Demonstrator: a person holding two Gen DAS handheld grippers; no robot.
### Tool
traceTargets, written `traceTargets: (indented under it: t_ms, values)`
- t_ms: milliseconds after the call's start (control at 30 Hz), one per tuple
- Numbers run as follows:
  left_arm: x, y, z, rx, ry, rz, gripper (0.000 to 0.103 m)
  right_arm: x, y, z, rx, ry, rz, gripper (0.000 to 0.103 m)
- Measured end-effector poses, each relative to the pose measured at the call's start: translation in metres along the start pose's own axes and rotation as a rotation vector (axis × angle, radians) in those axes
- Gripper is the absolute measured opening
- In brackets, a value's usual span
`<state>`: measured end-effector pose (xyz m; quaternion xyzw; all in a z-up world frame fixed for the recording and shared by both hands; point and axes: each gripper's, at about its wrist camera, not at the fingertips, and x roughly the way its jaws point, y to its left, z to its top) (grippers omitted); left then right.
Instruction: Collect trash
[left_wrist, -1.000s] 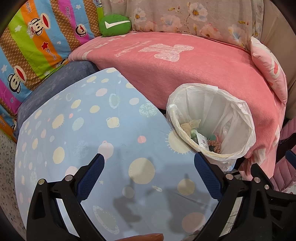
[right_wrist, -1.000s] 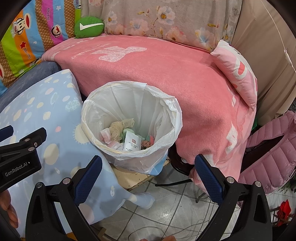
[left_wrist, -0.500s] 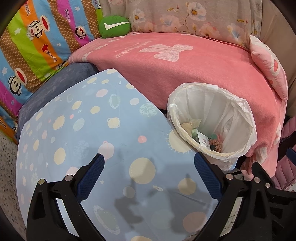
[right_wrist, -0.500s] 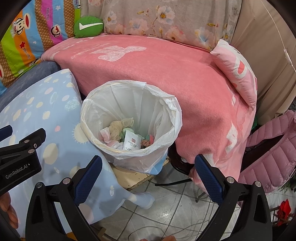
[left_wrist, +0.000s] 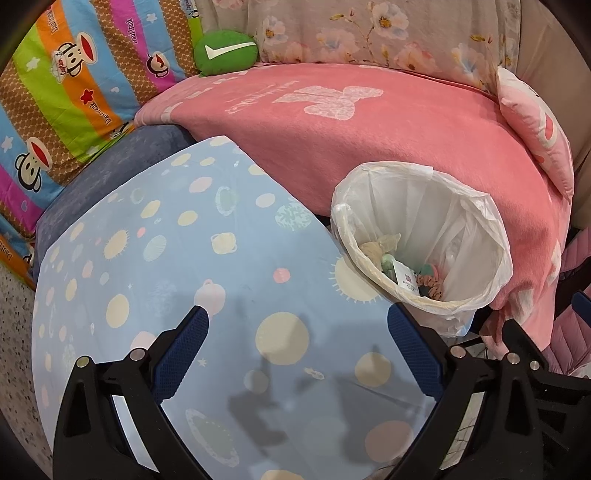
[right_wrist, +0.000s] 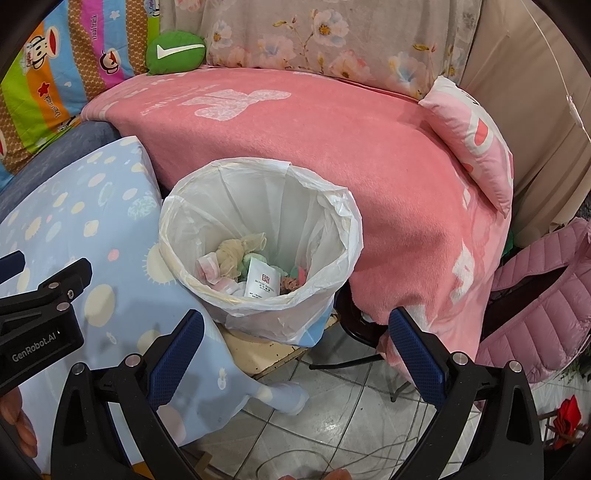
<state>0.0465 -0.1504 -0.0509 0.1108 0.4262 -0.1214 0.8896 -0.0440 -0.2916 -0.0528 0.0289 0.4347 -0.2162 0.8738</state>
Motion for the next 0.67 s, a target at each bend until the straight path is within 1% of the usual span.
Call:
traceTargets:
  t_ms: [467, 667]
  values:
    - [0.0023, -0.0020, -0.0013, 0.003, 0.015, -0.008, 0.093, 0.0021, -0.0030, -0.0020, 0.007, 0.001, -0.004, 0.096]
    - [0.0040, -0.0033, -0.0019, 0.016, 0.016, -0.028, 0.093, 0.0017, -0.0058, -0.0006, 0.012, 0.003, -0.007, 0.096]
